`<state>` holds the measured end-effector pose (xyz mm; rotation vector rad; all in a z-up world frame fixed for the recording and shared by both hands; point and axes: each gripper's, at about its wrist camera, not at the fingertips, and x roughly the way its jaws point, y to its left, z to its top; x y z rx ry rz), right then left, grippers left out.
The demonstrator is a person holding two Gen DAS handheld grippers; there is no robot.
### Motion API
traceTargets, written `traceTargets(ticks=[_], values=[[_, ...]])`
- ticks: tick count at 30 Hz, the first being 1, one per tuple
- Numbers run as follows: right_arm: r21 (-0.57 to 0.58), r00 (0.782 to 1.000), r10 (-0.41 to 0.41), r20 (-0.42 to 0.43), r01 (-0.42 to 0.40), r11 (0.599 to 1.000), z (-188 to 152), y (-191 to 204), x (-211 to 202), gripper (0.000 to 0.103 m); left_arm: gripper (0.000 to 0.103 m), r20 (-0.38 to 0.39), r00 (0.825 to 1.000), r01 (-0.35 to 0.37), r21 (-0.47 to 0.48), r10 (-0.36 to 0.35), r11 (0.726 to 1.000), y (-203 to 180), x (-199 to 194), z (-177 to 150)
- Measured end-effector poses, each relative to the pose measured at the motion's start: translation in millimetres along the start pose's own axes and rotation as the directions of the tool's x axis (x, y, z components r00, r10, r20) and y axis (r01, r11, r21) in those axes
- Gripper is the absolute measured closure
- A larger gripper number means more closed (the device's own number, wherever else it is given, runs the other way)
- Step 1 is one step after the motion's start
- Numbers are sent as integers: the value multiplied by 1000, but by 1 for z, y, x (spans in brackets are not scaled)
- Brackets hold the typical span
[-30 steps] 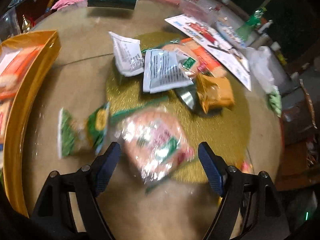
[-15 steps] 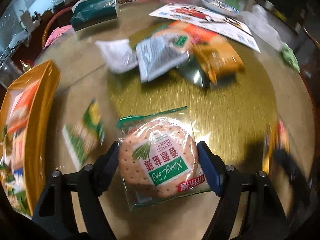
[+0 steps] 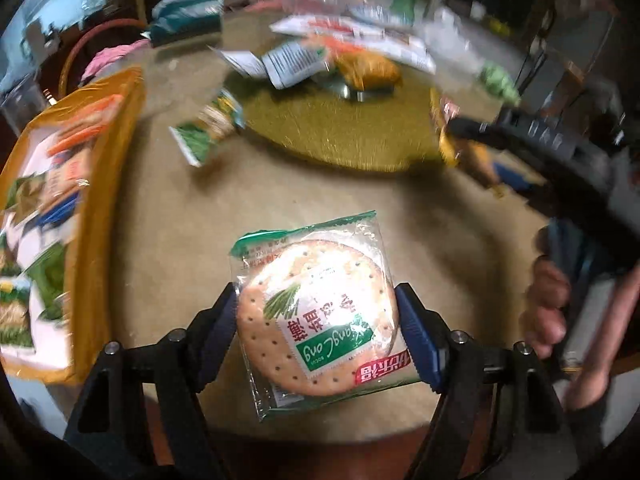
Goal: Organize snacks
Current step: 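Grasp a round biscuit pack with the left tool while the right grasps the yellow cracker pack, then drop the round biscuit pack and yellow cracker pack into the tray with both tools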
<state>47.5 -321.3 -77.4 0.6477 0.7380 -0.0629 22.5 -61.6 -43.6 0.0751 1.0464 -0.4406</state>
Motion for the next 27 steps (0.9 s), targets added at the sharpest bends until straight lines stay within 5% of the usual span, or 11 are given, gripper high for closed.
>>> traceTargets(ticks=[4,11,14,19,27], values=[[-57,994,111,6,-111,992,-8,37,-16,33,26,107,993,58,-90,-49,994,34,-55,3],[-267,946,298,-130,-322,908,-34,152,-6,33,26,210,961,-134,-221,181,966,131,-105,3],[-341,924,305,-231,-371,864,-50,207,19,33,26,193,951,-190,-253,242,949,167,-97,1],[-438,916,242,-319,-369,819,-75,280,74,33,26,122,965,-194,-267,233,944,205,-62,1],[-429,902,227,-367,-380,819,-83,303,120,24,25,94,968,-186,-350,232,918,235,-58,-11]])
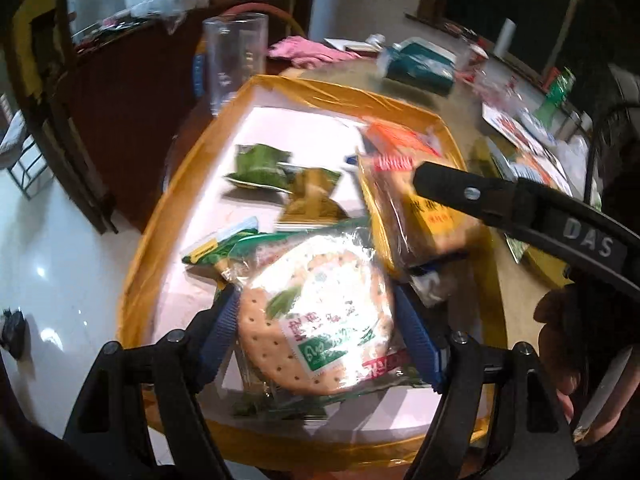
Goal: Organize snacks
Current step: 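Drop the round biscuit pack and yellow cracker pack into the tray with both tools, then grasp a green pea bag with the left tool while the right grasps a yellow-brown pouch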
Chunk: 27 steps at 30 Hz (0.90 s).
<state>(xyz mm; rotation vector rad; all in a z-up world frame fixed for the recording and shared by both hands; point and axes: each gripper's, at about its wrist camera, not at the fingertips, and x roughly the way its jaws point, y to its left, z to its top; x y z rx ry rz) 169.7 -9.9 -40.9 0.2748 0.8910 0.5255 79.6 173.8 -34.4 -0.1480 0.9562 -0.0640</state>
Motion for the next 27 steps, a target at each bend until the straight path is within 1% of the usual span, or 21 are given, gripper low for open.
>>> traceTargets(ticks=[2,3,6,8,10,12,14,15,17,20,22,24,25,27], values=[[4,1000,18,17,-18,1000,-3,2,-9,23,22,8,1000,28,-27,-28,999,7,-6,0],[3,999,22,32,-22,1000,-3,3,-14,23,21,19,999,29,-43,-28,999,10,-11,-1],[-25,995,10,94,-7,1000,-3,2,-43,23,18,82,997,9,-96,-1,995,14,-29,-3],[-27,990,21,142,-17,999,-5,-6,-67,22,16,118,993,36,-125,-22,992,9,-41,-6],[-36,986,23,165,-17,999,-8,-21,-88,22,15,128,990,75,-123,-60,990,-3,-49,-7],[-23,984,-24,174,28,999,-9,-38,-103,21,15,123,987,112,-98,-100,989,-26,-54,-7],[2,976,-73,205,74,997,-9,-65,-124,21,15,115,983,152,-58,-145,987,-49,-56,-8],[16,973,-103,206,102,995,-7,-78,-132,21,14,105,980,173,-31,-169,984,-64,-55,-8],[63,965,-165,206,156,986,-2,-113,-149,22,14,79,978,192,2,-191,981,-88,-50,-9],[146,943,-277,184,253,956,10,-168,-162,22,14,32,975,217,34,-218,976,-117,-39,-13],[185,938,-322,124,297,937,22,-205,-158,22,14,1,972,236,46,-236,971,-132,-32,-17],[197,921,-377,98,353,915,29,-227,-153,22,14,-9,971,239,56,-239,969,-138,-30,-19],[182,912,-403,69,386,904,36,-239,-145,22,14,-10,971,238,61,-237,969,-140,-31,-20],[181,908,-417,35,404,896,41,-253,-132,22,14,-12,973,230,66,-230,971,-142,-32,-22]])
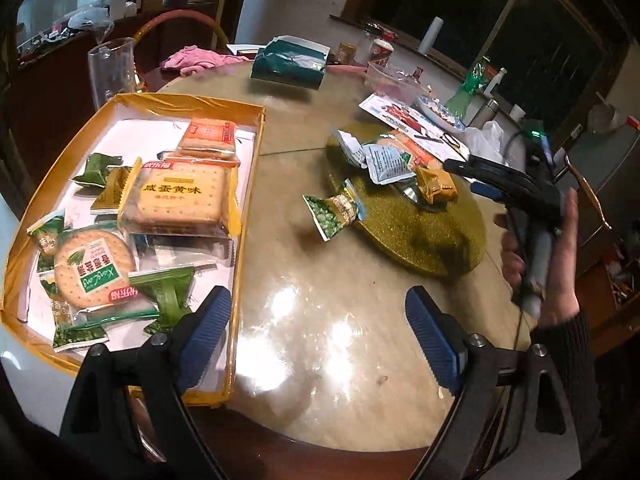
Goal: Organize snacks
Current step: 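Grasp a green pea bag with the left tool while the right grasps a yellow-brown pouch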
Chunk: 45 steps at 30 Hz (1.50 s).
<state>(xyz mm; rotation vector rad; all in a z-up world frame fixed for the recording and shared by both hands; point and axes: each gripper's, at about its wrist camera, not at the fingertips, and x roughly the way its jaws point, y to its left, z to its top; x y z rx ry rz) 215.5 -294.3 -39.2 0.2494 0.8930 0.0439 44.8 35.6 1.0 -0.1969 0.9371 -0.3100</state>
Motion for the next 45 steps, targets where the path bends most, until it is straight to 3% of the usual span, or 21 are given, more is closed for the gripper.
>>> traceTargets(ticks=[2,4,6,7,9,14,16,19,24,25,26,28,31,33,35,40,45], values=[[1,999,23,-49,-23,1000,2,-3,20,23,14,0,1000,0,-5,0,1000,0,0,0],[-5,997,-8,-74,8,1000,1,-1,34,24,14,-10,1000,2,-11,-2,1000,1,2,1],[-11,996,-35,-81,34,999,-4,-2,42,42,14,-18,1000,-6,-11,6,1000,1,6,3],[-4,996,-51,-77,51,999,-6,-2,43,43,14,-23,1000,-9,-10,9,1000,0,9,5],[27,997,-45,-71,47,999,-12,-6,38,53,14,-37,999,-4,5,5,1000,-3,18,10],[93,995,-52,-84,59,994,-40,-11,11,56,14,-38,997,-58,140,64,988,-22,43,31],[110,996,-46,-80,54,992,-58,-11,-4,57,14,-40,992,-105,301,123,948,-44,62,41],[140,998,-15,-54,23,990,-89,-14,-27,57,14,-24,988,-121,479,151,869,-66,89,51],[189,999,36,-9,-34,981,-112,-22,-42,57,15,-59,979,-117,618,195,777,-75,136,63],[193,999,42,-5,-40,980,-111,-23,-42,57,20,-90,974,-106,634,209,766,-74,148,64],[196,999,53,-1,-52,979,-110,-24,-41,57,33,-111,970,-97,638,216,764,-73,152,64],[199,998,65,6,-65,978,-111,-24,-41,57,47,-169,961,-65,632,220,772,-72,157,59],[196,996,84,17,-86,977,-111,-22,-40,57,51,-176,962,-52,631,209,774,-76,152,50],[196,995,93,21,-95,976,-112,-21,-40,57,61,-169,963,-59,628,210,776,-79,151,47],[192,996,88,25,-91,977,-115,-20,-41,57,62,-173,963,-60,612,208,789,-80,152,48],[195,995,93,29,-97,976,-116,-20,-40,57,61,-195,962,-63,519,189,853,-72,157,61],[188,995,92,33,-96,977,-116,-20,-39,57,66,-184,967,-74,461,177,884,-67,156,61]])
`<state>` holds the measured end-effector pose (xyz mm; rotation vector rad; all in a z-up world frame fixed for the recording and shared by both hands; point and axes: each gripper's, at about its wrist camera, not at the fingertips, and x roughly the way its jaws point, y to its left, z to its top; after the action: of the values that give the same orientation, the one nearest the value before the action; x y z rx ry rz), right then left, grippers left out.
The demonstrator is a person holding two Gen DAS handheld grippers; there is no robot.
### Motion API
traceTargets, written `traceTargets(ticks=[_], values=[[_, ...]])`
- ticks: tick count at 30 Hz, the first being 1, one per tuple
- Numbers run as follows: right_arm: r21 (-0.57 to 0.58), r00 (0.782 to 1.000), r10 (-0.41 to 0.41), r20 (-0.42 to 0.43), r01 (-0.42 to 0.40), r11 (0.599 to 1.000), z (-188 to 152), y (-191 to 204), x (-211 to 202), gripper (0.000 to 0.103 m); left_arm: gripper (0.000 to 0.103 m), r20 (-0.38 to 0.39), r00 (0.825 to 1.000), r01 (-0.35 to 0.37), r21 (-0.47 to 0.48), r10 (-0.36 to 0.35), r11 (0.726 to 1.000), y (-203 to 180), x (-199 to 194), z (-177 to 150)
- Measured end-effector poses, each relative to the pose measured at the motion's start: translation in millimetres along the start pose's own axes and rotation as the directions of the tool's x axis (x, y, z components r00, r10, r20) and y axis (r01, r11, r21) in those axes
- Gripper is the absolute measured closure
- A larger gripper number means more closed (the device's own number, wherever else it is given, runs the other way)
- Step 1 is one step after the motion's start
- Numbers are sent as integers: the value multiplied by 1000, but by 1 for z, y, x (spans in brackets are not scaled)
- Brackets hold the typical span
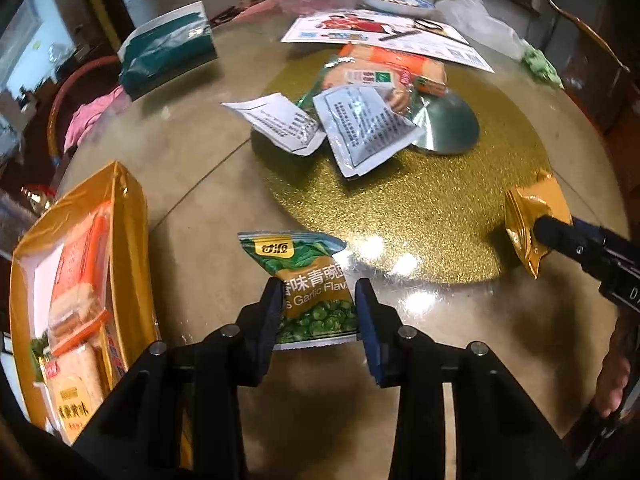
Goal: Organize snacks
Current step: 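Grasp a green pea bag with the left tool while the right grasps a yellow-brown pouch, then carry both packets over the tray and release them with both tools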
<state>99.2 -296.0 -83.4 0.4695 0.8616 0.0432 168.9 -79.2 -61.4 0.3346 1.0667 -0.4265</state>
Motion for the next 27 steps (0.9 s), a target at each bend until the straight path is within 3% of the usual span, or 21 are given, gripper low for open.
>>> traceTargets(ticks=[6,11,15,19,27], values=[[-5,1000,19,2,-19,1000,-2,2,0,59,70,65,996,66,-92,-60,994,1,-31,-25],[-38,997,74,36,-73,997,-3,15,-11,59,70,159,981,141,-181,-112,973,14,-83,-56],[-86,991,121,55,-116,990,-3,36,-24,59,70,232,969,141,-247,-83,959,43,-128,-80],[-122,973,227,29,-222,967,1,69,-32,59,70,271,962,103,-343,-7,934,91,-162,-103],[-258,927,368,-73,-374,891,13,176,-14,59,70,270,957,53,-521,106,852,191,-166,-127]])
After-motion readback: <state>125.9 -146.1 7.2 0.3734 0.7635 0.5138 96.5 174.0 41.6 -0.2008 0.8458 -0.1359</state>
